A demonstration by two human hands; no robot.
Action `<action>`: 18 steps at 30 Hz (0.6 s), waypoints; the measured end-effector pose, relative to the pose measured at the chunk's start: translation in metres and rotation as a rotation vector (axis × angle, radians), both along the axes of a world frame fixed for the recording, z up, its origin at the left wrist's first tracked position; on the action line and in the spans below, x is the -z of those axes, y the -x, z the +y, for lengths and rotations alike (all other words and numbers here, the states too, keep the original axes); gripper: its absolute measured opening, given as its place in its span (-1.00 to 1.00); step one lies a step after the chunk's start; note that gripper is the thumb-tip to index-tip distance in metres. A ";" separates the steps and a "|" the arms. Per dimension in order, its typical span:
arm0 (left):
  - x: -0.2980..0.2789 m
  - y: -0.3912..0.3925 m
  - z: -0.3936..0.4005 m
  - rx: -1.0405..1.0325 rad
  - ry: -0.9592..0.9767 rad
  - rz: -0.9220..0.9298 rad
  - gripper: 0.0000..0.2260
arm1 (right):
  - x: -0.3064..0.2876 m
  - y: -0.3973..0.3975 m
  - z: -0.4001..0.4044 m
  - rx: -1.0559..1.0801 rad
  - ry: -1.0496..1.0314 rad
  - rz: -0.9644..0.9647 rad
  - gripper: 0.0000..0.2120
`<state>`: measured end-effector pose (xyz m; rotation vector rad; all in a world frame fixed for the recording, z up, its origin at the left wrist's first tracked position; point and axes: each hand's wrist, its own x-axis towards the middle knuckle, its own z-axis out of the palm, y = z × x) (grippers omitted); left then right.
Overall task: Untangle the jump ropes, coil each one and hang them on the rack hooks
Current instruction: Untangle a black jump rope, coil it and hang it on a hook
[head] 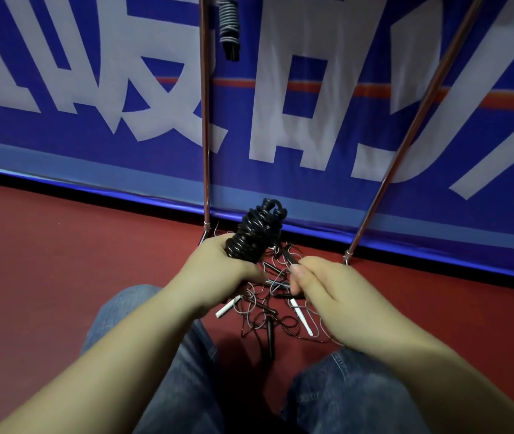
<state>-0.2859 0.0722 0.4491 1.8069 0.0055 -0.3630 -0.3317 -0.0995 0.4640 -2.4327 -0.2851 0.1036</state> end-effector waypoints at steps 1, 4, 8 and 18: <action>0.001 -0.002 0.000 0.001 -0.085 -0.035 -0.77 | -0.006 0.001 0.001 -0.010 0.088 -0.001 -0.69; 0.003 -0.005 0.001 0.008 -0.335 -0.136 -0.80 | -0.022 0.004 0.002 -0.088 0.300 -0.012 -0.71; -0.002 -0.005 -0.001 0.130 -0.524 -0.162 -0.78 | -0.049 0.002 0.001 -0.181 0.428 -0.094 -0.73; -0.024 0.010 -0.002 0.696 -0.200 -0.091 -0.76 | -0.064 -0.037 -0.020 -0.256 -0.338 0.181 -0.80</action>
